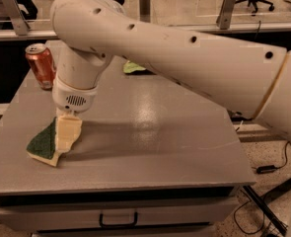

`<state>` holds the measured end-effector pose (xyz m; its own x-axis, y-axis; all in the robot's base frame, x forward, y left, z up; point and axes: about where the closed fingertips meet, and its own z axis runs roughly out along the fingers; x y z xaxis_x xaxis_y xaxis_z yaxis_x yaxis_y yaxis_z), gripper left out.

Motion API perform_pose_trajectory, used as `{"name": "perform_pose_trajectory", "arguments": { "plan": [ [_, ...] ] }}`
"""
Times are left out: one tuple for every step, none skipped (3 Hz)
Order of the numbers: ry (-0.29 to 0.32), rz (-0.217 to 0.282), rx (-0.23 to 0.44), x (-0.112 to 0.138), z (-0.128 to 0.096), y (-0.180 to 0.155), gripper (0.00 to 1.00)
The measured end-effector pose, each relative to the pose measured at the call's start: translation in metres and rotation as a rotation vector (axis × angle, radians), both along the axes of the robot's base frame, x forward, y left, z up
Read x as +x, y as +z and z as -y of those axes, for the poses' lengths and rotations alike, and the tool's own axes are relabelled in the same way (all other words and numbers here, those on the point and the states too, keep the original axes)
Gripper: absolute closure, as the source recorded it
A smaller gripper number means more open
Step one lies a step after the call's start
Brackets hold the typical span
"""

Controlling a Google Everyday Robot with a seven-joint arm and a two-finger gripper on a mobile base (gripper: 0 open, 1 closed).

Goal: Pick sponge

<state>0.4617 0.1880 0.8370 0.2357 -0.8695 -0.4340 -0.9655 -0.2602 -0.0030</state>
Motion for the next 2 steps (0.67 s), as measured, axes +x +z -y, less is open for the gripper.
{"name": "perform_pose_trajectory", "arguments": {
  "plan": [
    [-0.005, -0.015, 0.010, 0.001, 0.003, 0.008, 0.76],
    [0.004, -0.038, 0.062, 0.004, 0.028, 0.049, 1.00]
  ]
}}
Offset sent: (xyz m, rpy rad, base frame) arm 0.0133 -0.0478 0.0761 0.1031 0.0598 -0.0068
